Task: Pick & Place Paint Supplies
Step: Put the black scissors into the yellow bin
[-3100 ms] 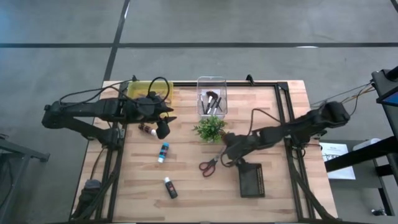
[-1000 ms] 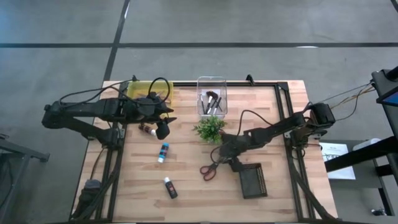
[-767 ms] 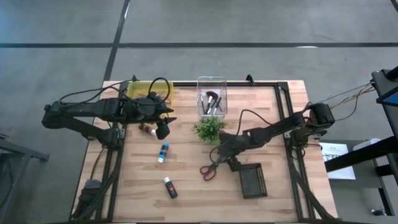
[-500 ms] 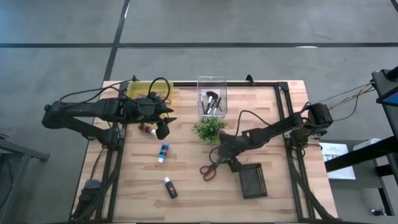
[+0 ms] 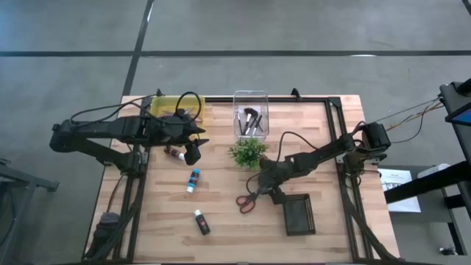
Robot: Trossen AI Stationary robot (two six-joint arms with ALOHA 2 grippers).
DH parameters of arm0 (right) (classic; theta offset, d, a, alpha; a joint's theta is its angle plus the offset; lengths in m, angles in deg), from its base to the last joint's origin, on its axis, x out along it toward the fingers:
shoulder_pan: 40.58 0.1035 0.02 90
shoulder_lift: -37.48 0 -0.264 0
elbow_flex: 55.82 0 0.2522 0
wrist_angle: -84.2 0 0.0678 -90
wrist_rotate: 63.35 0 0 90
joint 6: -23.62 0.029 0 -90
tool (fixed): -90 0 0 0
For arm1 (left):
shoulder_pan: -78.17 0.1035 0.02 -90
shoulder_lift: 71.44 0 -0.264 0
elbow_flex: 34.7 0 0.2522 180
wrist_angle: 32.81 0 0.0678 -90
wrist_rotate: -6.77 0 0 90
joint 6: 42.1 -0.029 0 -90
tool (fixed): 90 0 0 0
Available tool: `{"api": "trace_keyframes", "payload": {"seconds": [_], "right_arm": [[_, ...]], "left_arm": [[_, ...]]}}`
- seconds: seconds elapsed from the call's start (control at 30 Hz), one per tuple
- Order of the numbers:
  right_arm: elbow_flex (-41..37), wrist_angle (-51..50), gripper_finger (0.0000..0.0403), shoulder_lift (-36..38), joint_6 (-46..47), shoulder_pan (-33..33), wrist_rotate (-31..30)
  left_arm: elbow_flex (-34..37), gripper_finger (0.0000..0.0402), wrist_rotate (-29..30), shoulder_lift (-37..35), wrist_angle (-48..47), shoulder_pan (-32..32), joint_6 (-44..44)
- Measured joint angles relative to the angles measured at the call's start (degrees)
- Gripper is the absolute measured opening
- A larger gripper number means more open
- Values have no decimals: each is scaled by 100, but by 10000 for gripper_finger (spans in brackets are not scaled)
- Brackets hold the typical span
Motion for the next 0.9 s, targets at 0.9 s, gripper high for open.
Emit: {"api": "trace_keyframes", "payload": {"seconds": [0.9], "right_arm": [[-4, -188, 200, -9, -7, 2, -180]], "left_arm": [[0, 178, -28, 0, 0, 0, 4]]}}
